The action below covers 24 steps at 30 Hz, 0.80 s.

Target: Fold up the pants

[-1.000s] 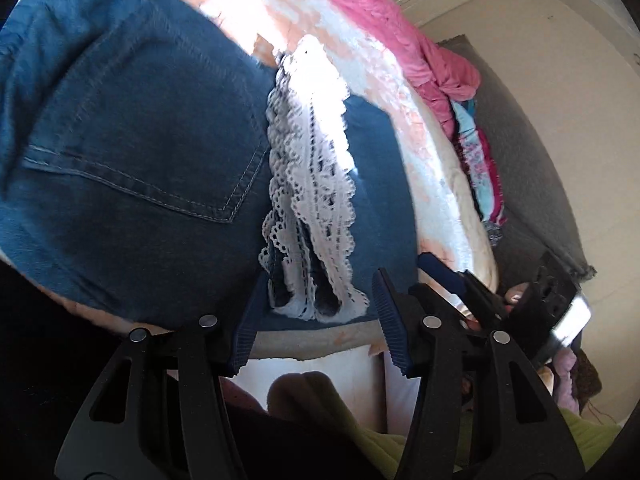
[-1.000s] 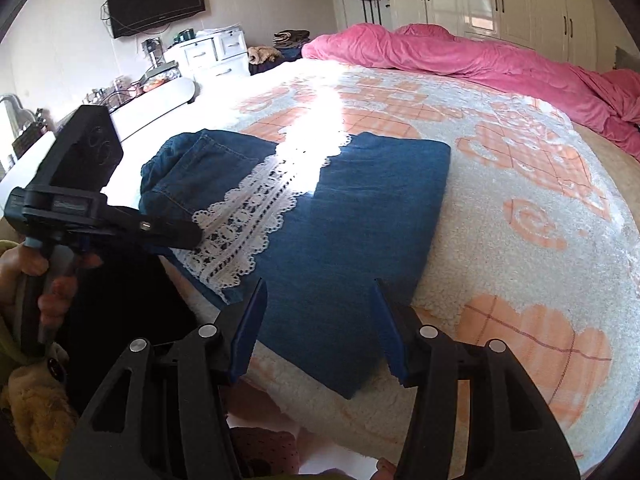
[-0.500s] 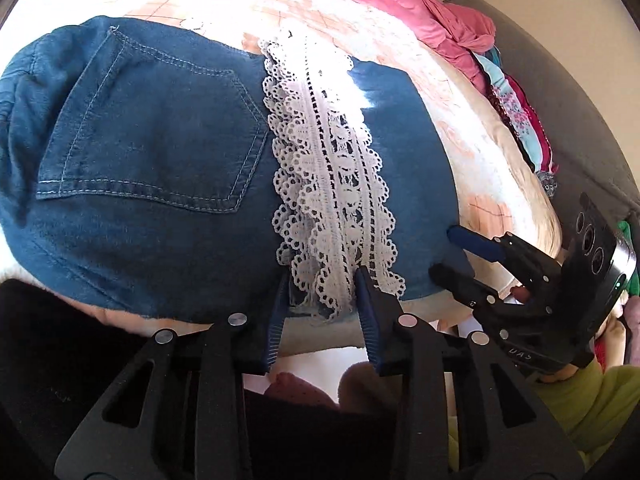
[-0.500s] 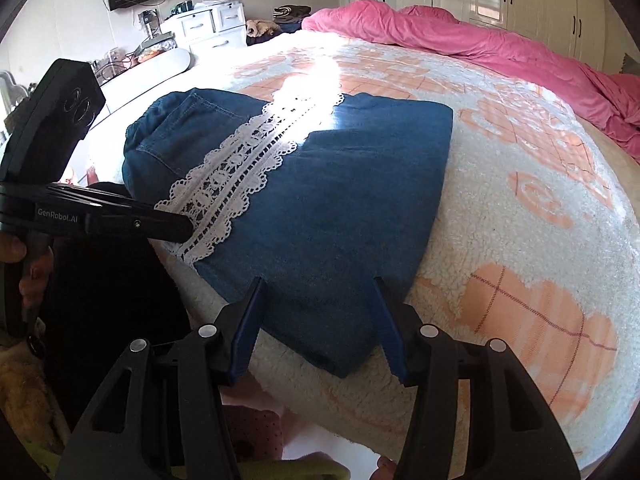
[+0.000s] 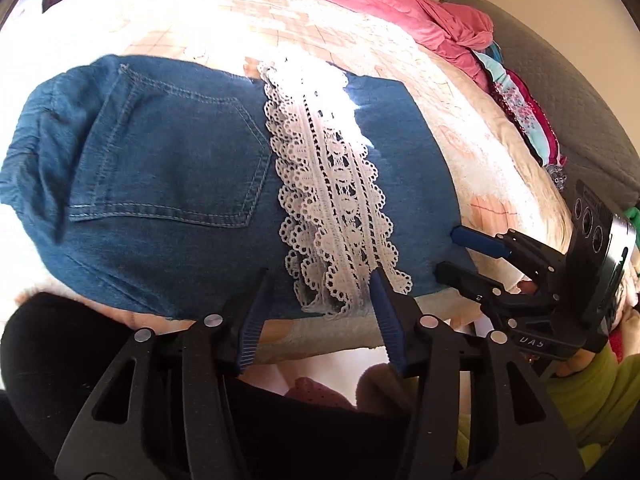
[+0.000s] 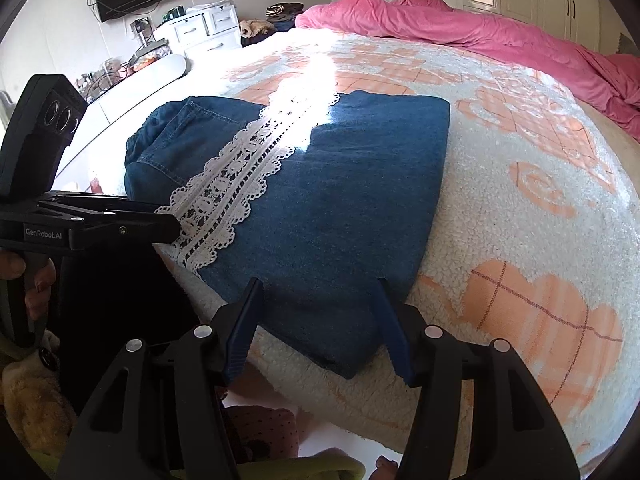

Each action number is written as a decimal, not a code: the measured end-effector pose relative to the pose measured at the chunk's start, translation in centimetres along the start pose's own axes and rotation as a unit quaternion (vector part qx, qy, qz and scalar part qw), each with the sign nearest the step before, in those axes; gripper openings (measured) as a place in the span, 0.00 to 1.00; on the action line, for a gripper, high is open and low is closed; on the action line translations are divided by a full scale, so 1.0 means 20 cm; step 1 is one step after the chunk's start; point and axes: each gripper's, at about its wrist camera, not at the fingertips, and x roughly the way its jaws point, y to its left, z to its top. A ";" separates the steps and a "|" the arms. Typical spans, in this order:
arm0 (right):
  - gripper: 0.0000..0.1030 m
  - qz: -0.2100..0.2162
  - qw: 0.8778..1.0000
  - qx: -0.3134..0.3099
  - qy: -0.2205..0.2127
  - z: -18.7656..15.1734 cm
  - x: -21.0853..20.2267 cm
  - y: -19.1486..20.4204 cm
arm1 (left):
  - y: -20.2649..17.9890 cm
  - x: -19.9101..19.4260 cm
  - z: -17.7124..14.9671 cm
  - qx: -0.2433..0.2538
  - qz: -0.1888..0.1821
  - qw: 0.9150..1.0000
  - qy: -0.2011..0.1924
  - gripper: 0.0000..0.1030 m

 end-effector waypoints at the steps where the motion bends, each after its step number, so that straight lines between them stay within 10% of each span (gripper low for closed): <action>1: 0.54 0.001 1.000 0.003 -0.001 0.00 -0.01 0.00 | 0.00 -0.01 0.00 0.000 0.001 1.000 -0.003 0.45; 16: 0.84 -0.016 0.999 0.022 -0.028 0.06 -0.12 -0.02 | 0.03 -0.19 0.01 0.008 0.055 0.997 -0.047 0.77; 24: 0.84 -0.017 0.999 0.015 -0.045 0.13 -0.16 0.02 | 0.08 -0.30 0.01 -0.008 0.083 0.993 -0.078 0.90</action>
